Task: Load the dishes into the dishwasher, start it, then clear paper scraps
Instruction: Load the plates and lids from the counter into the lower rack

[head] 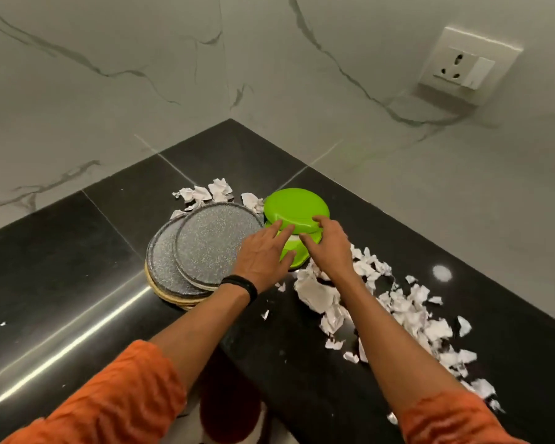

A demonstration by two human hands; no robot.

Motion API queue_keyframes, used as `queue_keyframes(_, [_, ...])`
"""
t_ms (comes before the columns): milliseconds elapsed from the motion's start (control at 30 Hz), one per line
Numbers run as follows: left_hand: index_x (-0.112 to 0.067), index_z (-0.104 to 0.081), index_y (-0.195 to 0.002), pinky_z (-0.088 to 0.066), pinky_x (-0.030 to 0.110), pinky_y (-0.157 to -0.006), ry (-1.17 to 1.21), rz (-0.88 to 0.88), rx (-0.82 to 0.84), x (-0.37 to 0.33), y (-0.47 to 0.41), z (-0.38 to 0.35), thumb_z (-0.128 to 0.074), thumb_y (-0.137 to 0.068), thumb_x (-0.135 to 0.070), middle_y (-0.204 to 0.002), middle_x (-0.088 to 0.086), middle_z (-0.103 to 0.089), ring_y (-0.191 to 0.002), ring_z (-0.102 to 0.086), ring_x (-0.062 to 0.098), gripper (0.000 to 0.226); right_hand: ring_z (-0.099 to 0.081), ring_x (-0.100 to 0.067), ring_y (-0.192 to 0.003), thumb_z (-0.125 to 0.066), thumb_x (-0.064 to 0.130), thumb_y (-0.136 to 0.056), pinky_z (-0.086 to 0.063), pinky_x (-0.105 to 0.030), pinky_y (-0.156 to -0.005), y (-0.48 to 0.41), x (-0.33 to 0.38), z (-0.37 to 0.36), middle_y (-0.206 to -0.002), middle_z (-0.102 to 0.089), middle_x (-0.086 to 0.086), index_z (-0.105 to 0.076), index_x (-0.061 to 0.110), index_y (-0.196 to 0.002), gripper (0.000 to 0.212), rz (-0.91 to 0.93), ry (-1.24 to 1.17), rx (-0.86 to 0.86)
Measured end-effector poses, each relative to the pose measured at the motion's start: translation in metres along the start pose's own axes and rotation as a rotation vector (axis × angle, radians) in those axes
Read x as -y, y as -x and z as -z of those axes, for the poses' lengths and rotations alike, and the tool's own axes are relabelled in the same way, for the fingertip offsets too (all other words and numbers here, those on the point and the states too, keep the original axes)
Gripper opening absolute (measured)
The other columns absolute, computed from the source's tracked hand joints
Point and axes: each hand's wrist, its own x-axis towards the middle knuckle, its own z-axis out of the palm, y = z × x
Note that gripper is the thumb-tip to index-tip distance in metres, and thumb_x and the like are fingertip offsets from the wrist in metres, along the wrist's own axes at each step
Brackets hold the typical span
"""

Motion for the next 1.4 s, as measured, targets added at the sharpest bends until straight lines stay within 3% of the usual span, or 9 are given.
queue_keyframes(400, [-0.023,-0.046,-0.151,-0.041,0.047,-0.108,0.079,0.109,-0.016,0.012,-0.040,-0.026,-0.058,-0.098,-0.041,-0.158,0.009,-0.043,-0.141,-0.046,0.029,0.057,-0.047,-0.043,-0.132,-0.071,0.068,-0.080,-0.034,-0.048,-0.110,-0.120,-0.025,-0.029,-0.140,-0.054,-0.023,-0.041,0.010,-0.146,0.093,-0.211,0.065,0.171])
queue_keyframes(600, [-0.020,-0.052,-0.146,-0.043,0.049,-0.104,0.089,0.112,-0.029,0.020,-0.037,-0.026,-0.062,-0.096,-0.036,-0.153,0.011,-0.050,-0.136,-0.051,0.032,0.053,-0.030,-0.045,-0.143,-0.083,0.062,-0.072,-0.034,-0.052,-0.112,-0.128,-0.022,-0.027,-0.153,-0.035,-0.024,-0.031,0.020,-0.152,0.105,-0.374,-0.041,0.155])
queue_keyframes(700, [-0.022,-0.049,-0.148,-0.041,0.046,-0.106,0.070,0.111,-0.022,0.019,-0.036,-0.024,-0.059,-0.098,-0.039,-0.156,0.008,-0.046,-0.139,-0.047,0.028,0.054,-0.034,-0.044,-0.140,-0.089,0.053,-0.070,-0.036,-0.050,-0.111,-0.123,-0.015,-0.024,-0.152,-0.030,-0.023,-0.031,0.022,-0.152,0.106,-0.389,-0.154,0.066])
queue_keyframes(800, [-0.023,-0.048,-0.149,-0.041,0.046,-0.105,0.063,0.097,-0.023,0.016,-0.038,-0.019,-0.059,-0.098,-0.040,-0.156,0.008,-0.046,-0.139,-0.047,0.028,0.054,-0.046,-0.037,-0.133,-0.091,0.036,-0.075,-0.041,-0.043,-0.109,-0.117,-0.007,-0.022,-0.152,-0.032,-0.017,-0.030,0.020,-0.154,0.101,-0.321,-0.349,-0.048])
queue_keyframes(967, [-0.021,-0.048,-0.149,-0.045,0.048,-0.103,0.098,0.079,-0.052,0.013,-0.041,-0.003,-0.061,-0.097,-0.038,-0.154,0.009,-0.048,-0.135,-0.051,0.030,0.056,-0.048,-0.026,-0.136,-0.087,0.024,-0.079,-0.041,-0.041,-0.112,-0.089,0.012,-0.015,-0.152,-0.047,-0.006,-0.034,0.020,-0.154,0.091,-0.192,-0.508,-0.166])
queue_keyframes(1167, [-0.021,-0.045,-0.149,-0.052,0.049,-0.097,0.112,-0.021,-0.121,0.020,-0.036,0.025,-0.053,-0.096,-0.045,-0.148,0.007,-0.053,-0.126,-0.058,0.028,0.059,-0.059,-0.011,-0.099,-0.085,0.027,-0.083,-0.050,-0.028,-0.087,-0.031,0.031,0.009,-0.113,-0.063,0.007,-0.057,0.018,-0.131,0.056,-0.051,-0.462,-0.265])
queue_keyframes(1267, [-0.020,-0.043,-0.150,-0.054,0.047,-0.093,0.141,-0.123,-0.142,0.023,-0.030,0.039,-0.047,-0.096,-0.048,-0.145,0.006,-0.053,-0.123,-0.058,0.026,0.061,-0.059,-0.005,-0.080,-0.082,0.030,-0.086,-0.050,-0.021,-0.071,0.008,0.037,0.020,-0.098,-0.064,0.008,-0.058,0.019,-0.116,0.040,0.033,-0.375,-0.309])
queue_keyframes(1400, [-0.015,-0.041,-0.151,-0.055,0.046,-0.090,0.193,-0.293,-0.196,0.018,-0.015,0.058,-0.066,-0.092,-0.033,-0.143,0.009,-0.053,-0.115,-0.062,0.030,0.066,-0.052,-0.006,-0.072,-0.078,0.017,-0.086,-0.042,-0.025,-0.063,0.062,0.043,0.028,-0.086,-0.057,0.005,-0.056,0.020,-0.100,0.027,0.114,-0.275,-0.412])
